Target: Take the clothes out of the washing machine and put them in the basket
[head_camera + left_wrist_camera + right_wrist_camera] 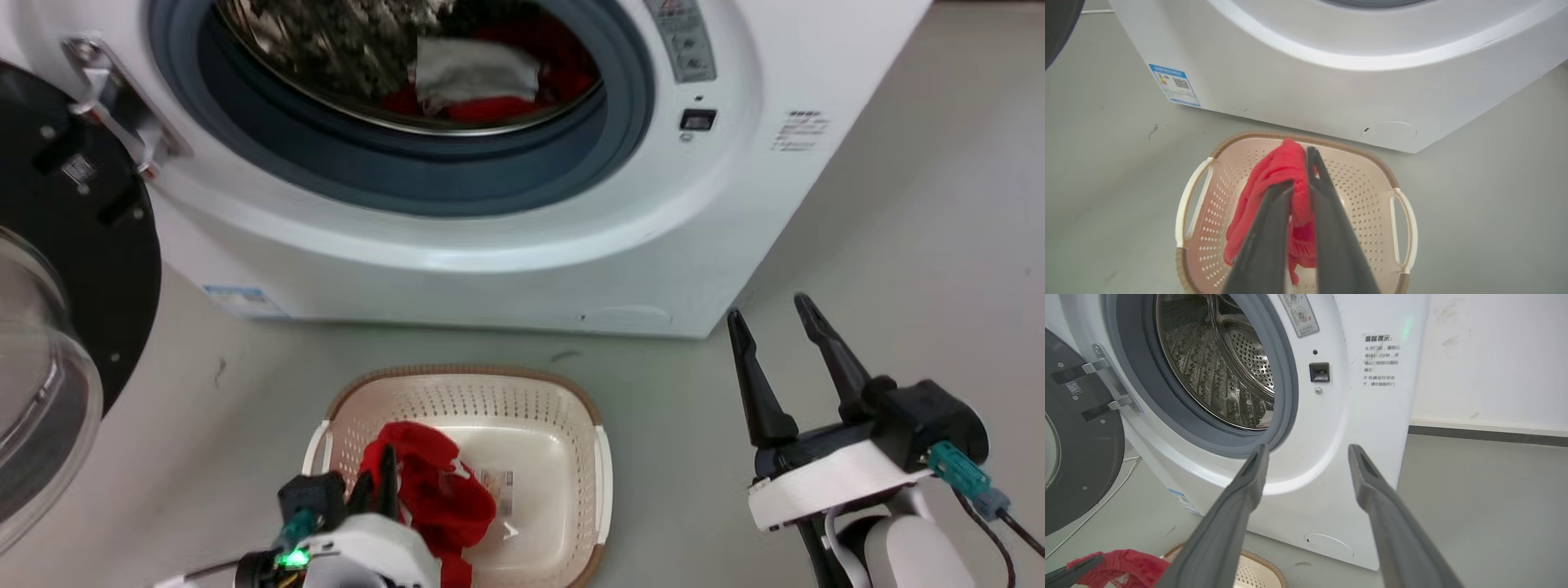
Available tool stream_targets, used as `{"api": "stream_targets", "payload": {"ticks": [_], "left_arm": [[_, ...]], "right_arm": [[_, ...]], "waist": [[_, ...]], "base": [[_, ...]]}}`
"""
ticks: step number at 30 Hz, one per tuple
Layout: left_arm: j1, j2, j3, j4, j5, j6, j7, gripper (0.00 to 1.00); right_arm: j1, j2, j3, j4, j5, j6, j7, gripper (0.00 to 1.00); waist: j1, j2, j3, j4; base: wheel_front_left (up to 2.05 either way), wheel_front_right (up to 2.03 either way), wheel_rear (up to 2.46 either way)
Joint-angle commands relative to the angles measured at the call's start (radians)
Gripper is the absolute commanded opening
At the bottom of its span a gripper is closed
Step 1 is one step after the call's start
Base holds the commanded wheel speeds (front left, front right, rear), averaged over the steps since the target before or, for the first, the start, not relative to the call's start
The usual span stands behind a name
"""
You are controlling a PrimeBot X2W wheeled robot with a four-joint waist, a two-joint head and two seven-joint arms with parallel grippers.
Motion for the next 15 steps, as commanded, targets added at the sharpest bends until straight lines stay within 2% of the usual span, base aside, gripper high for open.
{"api": "stream_targets", "payload": {"ticks": [1,7,15], "left_arm": [[-0.052,-0.001,-0.013,0.042,-0.011,0.006,-0.009,0.00],[-0.250,-0.001,-0.056,0.264,-0.058,0.014,-0.015,0.00],[-0.414,0.000,-0.052,0.491,-0.086,0.033,-0.014,0.00]], "right_arm": [[-0.027,0.000,0.005,-0.002,-0.008,0.000,-0.004,1.00],[-0.101,0.000,0.026,0.002,-0.021,0.000,-0.016,1.00],[-0.192,0.000,0.071,0.039,0.001,0.000,-0.047,1.00]], "waist": [[-0.0001,-0.0001,0.084,0.017],[-0.0001,-0.0001,0.225,0.007],[-0.0001,-0.0001,0.377,-0.060]], "base": [[0.00,0.00,0.00],[0.00,0.00,0.00],[0.00,0.00,0.00]]}}
